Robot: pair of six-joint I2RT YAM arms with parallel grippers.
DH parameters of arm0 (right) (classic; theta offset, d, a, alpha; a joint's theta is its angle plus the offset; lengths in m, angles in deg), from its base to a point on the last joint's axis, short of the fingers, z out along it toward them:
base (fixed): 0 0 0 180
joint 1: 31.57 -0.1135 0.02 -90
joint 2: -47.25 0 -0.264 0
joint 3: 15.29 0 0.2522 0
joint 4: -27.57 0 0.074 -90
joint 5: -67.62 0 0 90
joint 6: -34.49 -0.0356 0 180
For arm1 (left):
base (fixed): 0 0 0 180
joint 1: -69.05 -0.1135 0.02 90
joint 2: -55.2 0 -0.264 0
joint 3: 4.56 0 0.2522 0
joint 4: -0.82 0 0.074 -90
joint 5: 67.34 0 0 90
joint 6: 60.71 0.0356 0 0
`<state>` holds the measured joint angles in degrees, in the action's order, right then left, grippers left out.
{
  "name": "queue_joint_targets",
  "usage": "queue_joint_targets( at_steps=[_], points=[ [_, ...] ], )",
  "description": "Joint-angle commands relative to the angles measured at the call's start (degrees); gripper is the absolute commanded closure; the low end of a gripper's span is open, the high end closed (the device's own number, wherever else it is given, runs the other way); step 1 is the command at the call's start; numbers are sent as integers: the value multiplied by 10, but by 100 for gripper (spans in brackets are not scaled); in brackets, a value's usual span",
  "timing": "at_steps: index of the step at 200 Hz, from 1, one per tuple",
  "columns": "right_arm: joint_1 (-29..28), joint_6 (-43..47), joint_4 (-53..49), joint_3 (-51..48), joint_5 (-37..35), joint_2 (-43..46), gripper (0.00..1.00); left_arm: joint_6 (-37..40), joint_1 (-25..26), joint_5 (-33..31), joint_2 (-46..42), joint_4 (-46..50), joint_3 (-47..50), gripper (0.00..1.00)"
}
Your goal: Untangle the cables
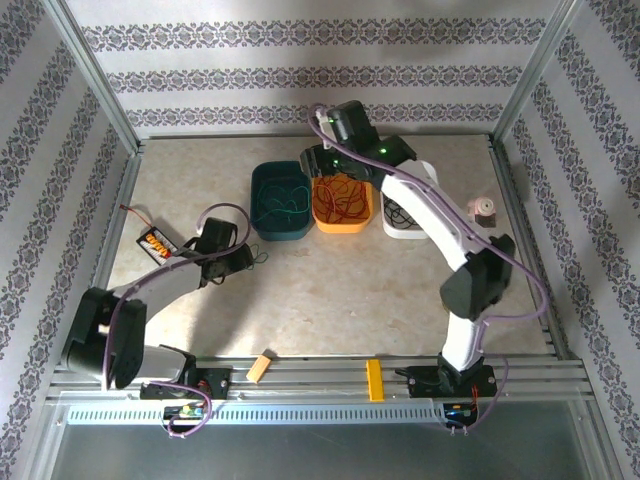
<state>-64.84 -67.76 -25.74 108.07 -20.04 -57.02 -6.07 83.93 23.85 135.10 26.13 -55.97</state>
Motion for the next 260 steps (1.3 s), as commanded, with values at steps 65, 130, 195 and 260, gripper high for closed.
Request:
queue_joint_targets(
  at_steps=[65,130,195,260],
  points=[
    [-12,-86,96,-291,-24,132,42,27,18,21,121,-49,-61,43],
    [-12,-113,124,-349,-34,170,42,20,44,-24,191,43,-111,88],
    [-11,-107,131,-352,-37,179,42,15,51,-32,100,72,-85,100],
    [-8,-109,145,-364,-40,183,42,38,52,-79,-49,173,-155,100]
  ],
)
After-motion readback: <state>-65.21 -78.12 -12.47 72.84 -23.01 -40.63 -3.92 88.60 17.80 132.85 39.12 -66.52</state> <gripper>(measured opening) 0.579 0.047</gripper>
